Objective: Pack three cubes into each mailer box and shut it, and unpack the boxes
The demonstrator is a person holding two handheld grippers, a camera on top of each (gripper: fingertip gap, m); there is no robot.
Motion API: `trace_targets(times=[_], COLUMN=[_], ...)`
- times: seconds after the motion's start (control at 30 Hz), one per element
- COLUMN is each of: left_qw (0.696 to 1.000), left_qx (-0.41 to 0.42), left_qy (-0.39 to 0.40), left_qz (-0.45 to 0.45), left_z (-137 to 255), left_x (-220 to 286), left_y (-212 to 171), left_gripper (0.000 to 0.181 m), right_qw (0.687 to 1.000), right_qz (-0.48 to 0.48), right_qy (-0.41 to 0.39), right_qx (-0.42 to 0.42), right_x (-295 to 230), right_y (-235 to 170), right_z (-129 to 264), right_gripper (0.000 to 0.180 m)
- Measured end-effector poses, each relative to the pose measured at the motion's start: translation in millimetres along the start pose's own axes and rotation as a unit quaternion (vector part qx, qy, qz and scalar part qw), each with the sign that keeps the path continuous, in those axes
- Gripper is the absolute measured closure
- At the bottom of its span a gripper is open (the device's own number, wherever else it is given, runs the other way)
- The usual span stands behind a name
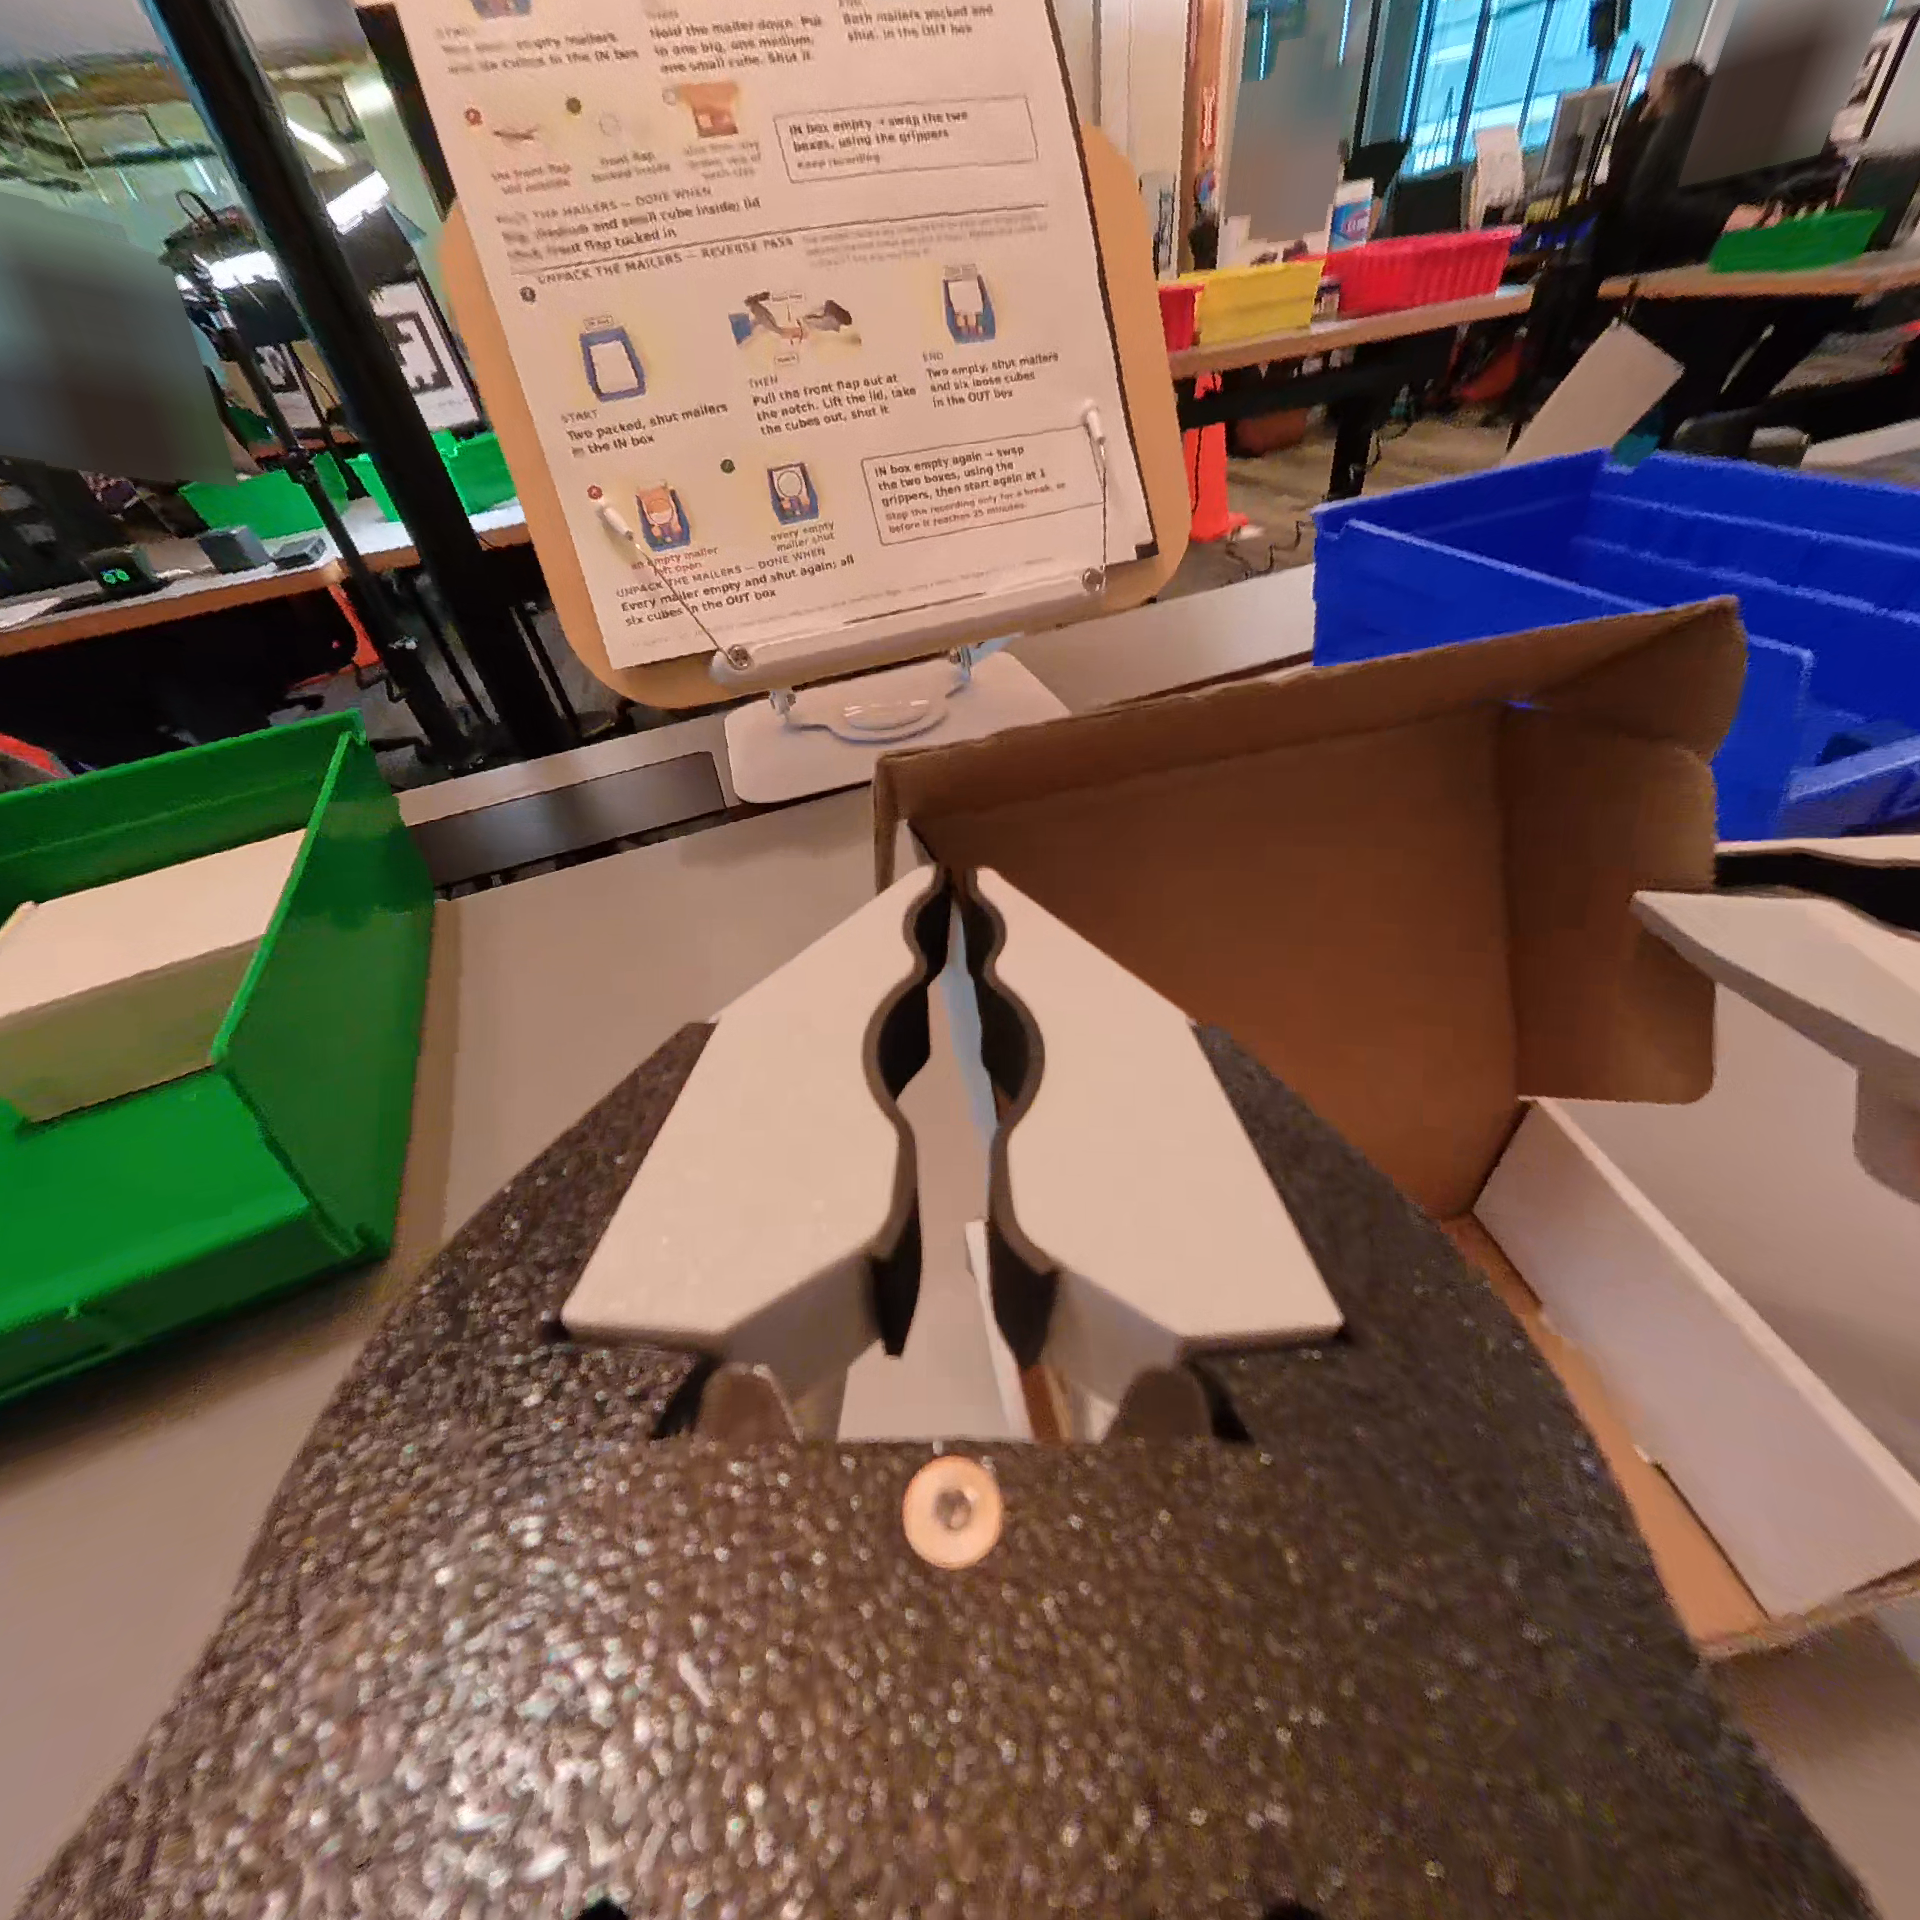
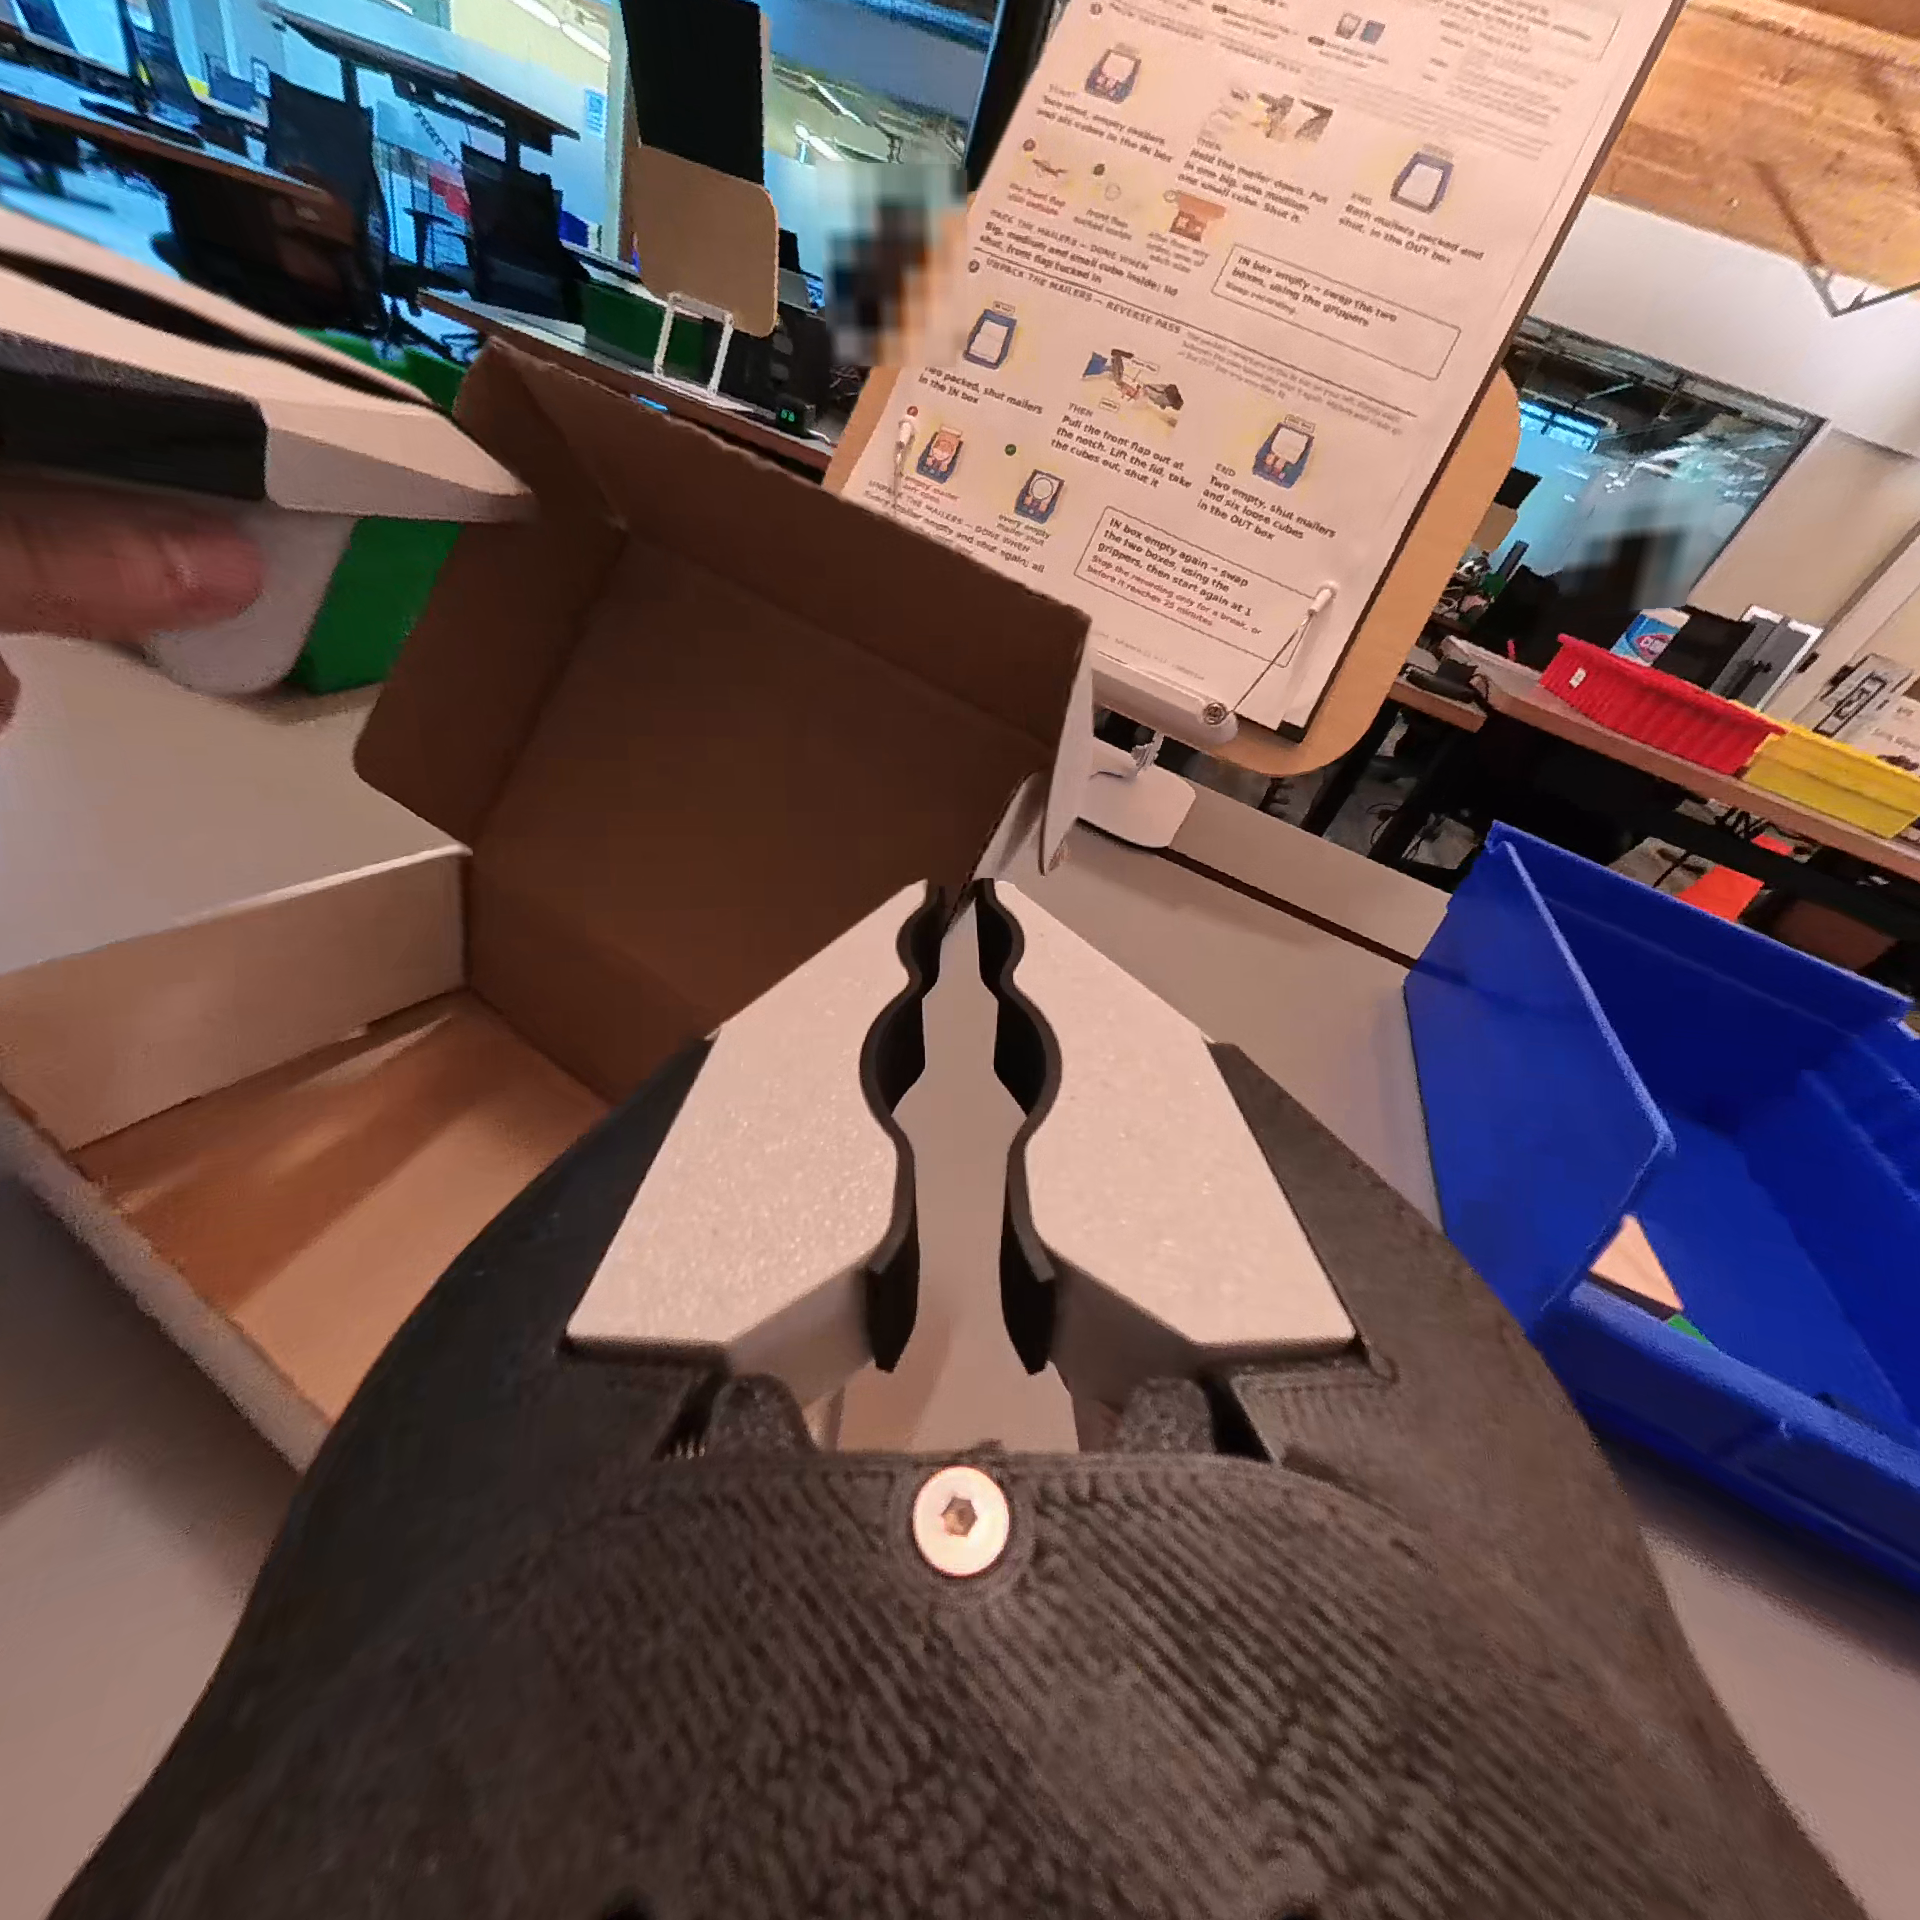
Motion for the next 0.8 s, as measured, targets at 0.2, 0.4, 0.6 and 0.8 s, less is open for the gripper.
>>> trace_targets(times=[0.2,0.4,0.6,0.8], left_qw=[0.999,0.999,0.992,0.991], left_qx=[0.048,0.017,-0.003,-0.007], left_qy=[-0.001,-0.002,0.026,0.034], left_qz=[-0.019,-0.051,-0.12,-0.132], left_z=[46.1,81.1,94.8,96.0], left_x=[4.9,11.4,28.4,35.3], left_y=[-19.2,-45.4,-70.7,-77.3], left_gripper=[0.181,0.181,0.181,0.181], right_qw=[1.0,0.995,0.994,0.959], right_qz=[-0.005,-0.026,0.072,0.274], right_qy=[0.019,0.082,0.058,-0.056], right_qx=[-0.012,-0.041,-0.059,-0.053], right_x=[-22.9,-36.8,-39.6,-40.2], right_y=[2.3,-8.7,-20.1,-0.5], right_z=[24.5,49.4,79.0,96.8], right_gripper=[0.174,0.175,0.156,0.129])
Point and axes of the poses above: each gripper's, where its closed fingertips meet, z back along the fingers, y out of its top, x = y × z across the jaws, the point moved 4 cm from there along z, back along the fingers, and after that the axes turned 15 degrees about z, right-handed, at the moved point
